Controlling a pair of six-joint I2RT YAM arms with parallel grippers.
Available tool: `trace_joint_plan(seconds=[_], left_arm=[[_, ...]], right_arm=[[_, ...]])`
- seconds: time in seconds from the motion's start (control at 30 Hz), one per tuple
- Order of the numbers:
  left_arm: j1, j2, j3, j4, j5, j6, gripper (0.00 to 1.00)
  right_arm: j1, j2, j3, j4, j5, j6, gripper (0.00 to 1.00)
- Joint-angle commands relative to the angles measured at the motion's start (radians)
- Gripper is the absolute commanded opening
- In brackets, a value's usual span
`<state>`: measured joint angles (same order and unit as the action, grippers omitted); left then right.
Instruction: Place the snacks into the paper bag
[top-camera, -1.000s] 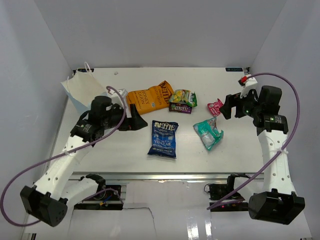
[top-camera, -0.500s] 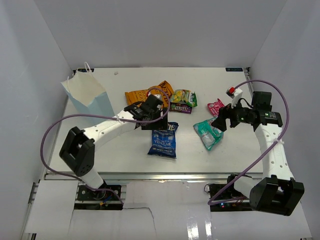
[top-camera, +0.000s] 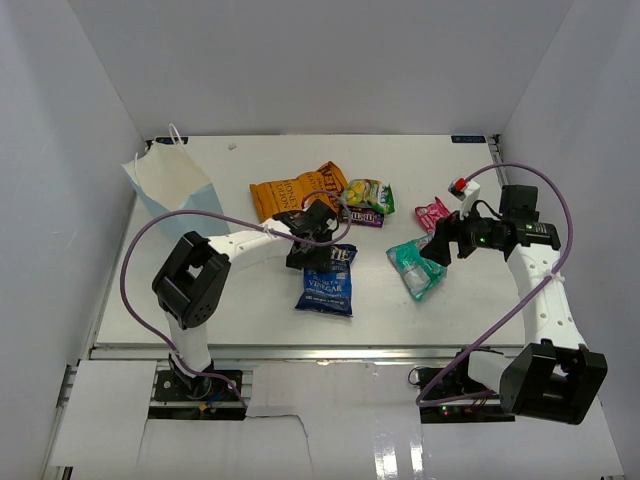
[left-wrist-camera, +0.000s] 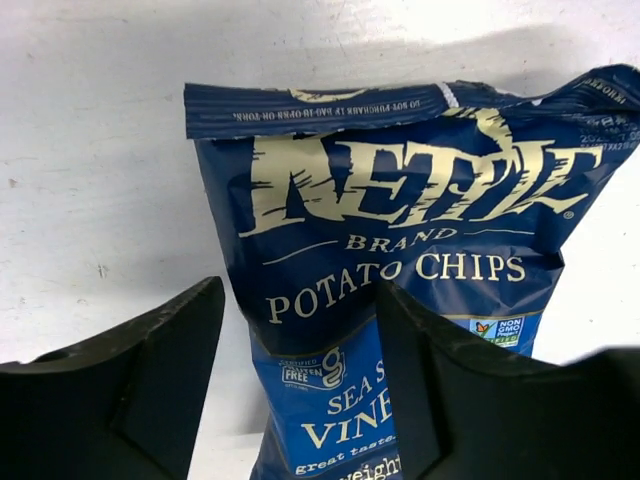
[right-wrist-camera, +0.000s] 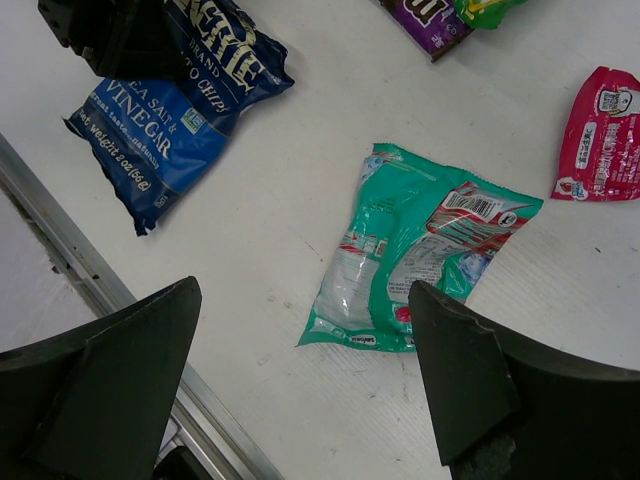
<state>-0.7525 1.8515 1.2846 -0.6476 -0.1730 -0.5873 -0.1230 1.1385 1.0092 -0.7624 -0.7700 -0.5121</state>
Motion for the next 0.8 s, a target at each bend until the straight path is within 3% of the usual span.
trace_joint_plan(seconds=[0.0, 0.03, 0.07, 0.27, 0.5, 0.53, 0.77], left_arm=[[0.002, -0.029, -0.03, 0.048, 0.033, -0.019, 0.7], [0.001, -0.04, -0.051, 0.074, 0.038, -0.023, 0.66], [0.002, -0.067, -0.062, 0.084, 0.043, -0.034, 0.56], [0.015, -0.138, -0.146, 0.157, 0.096, -0.049, 0.41], [0.028, -0.247, -0.196, 0.189, 0.133, -0.06, 0.11], [0.028, -0.299, -0.194, 0.184, 0.124, -0.062, 0.03], [0.033, -0.564, -0.079, 0.076, -0.028, -0.115, 0.0]], right_arm=[[-0.004, 0.007, -0.006, 0.005, -0.028, -0.022, 0.9], [-0.004, 0.009, -0.004, 0.005, -0.028, -0.023, 0.9], [-0.006, 0.009, -0.001, 0.005, -0.029, -0.026, 0.9], [-0.01, 0.009, 0.006, 0.005, -0.041, -0.025, 0.9], [-0.018, -0.003, 0.02, 0.003, -0.045, -0.023, 0.9], [-0.018, -0.008, 0.022, 0.003, -0.046, -0.023, 0.9], [-0.023, -0.019, 0.038, 0.006, -0.061, -0.02, 0.9]])
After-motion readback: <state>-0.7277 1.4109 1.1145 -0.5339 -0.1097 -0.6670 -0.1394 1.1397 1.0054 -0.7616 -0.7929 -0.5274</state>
